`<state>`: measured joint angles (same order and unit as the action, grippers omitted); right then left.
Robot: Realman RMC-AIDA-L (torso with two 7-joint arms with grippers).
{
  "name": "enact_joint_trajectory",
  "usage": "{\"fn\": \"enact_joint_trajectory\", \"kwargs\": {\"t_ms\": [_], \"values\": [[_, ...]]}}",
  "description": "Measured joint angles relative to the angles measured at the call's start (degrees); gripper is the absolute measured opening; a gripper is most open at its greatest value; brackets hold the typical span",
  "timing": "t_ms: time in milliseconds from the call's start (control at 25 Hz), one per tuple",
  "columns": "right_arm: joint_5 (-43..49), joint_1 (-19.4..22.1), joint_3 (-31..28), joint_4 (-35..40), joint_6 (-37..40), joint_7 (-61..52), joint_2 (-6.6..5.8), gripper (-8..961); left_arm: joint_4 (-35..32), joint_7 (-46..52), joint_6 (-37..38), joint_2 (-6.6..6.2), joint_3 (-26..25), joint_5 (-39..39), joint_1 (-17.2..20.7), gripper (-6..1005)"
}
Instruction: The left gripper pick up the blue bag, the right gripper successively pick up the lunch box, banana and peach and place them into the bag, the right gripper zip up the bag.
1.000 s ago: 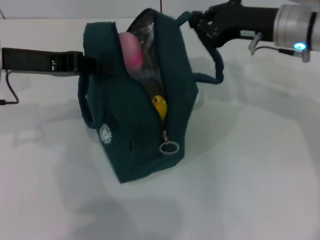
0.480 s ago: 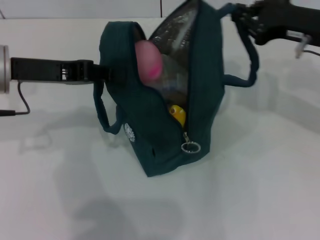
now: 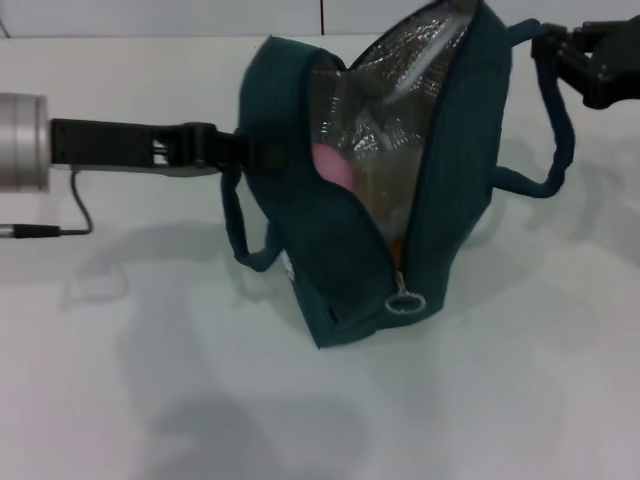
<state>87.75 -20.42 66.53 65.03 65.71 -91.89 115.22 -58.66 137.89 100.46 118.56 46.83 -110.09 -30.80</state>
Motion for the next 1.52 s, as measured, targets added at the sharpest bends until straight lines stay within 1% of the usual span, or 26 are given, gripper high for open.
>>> {"fn": "enact_joint_trajectory", "kwargs": {"t_ms": [120,240,320,520,800,1000,1160,1240,1360,1520], "values": [[0.22,0.03,-0.1,-0.07,1.54,-0.21,0.0,69,2.01,0.07,-0.01,0.51,0.53,-0.22,-1.86,34],[0.52,0.04,0.02,-0.36,2.3,-0.24,0.0,69,4.77,0.08,-0.01,0.61,1.45,-0.31,-3.88,34],[1.05,-0.05,0.18,-0.44,2.66,-0.24,0.0,69,5.28,0.12,-0.01,0.62,2.29,-0.21,-4.31,34],[2.56,-0.72,0.28,-1.49,3.72,-0.27,0.0,68,6.33,0.13,-0.51,0.69,2.48,-0.13,-3.98,34],[2.67,-2.63,0.06,-6.21,3.85,0.78,0.0,68,9.33,-1.09,-4.04,0.62,2.21,-0.33,-3.93,35],[2.39,-2.4,-0.17,-6.94,4.46,3.04,0.0,81,10.07,-1.71,-5.03,0.62,2.19,0.05,-3.24,35],[2.06,-1.6,-1.14,-6.46,5.02,3.44,0.03,215,10.21,-1.75,-5.24,0.68,2.2,0.3,-2.72,34],[1.39,-1.17,-2.65,-6.44,7.32,4.06,0.11,288,10.36,-1.75,-5.26,0.72,2.21,0.58,-2.55,34],[-2.16,0.11,-4.99,-6.62,14.71,7.77,0.1,407,10.91,-2.03,-5.32,0.78,2.22,1.97,-2.28,34],[-5.61,1.78,-6.24,-6.58,25.44,13.53,0.08,552,11.69,-3.46,-5.35,0.72,2.15,4.51,-1.64,35]]}}
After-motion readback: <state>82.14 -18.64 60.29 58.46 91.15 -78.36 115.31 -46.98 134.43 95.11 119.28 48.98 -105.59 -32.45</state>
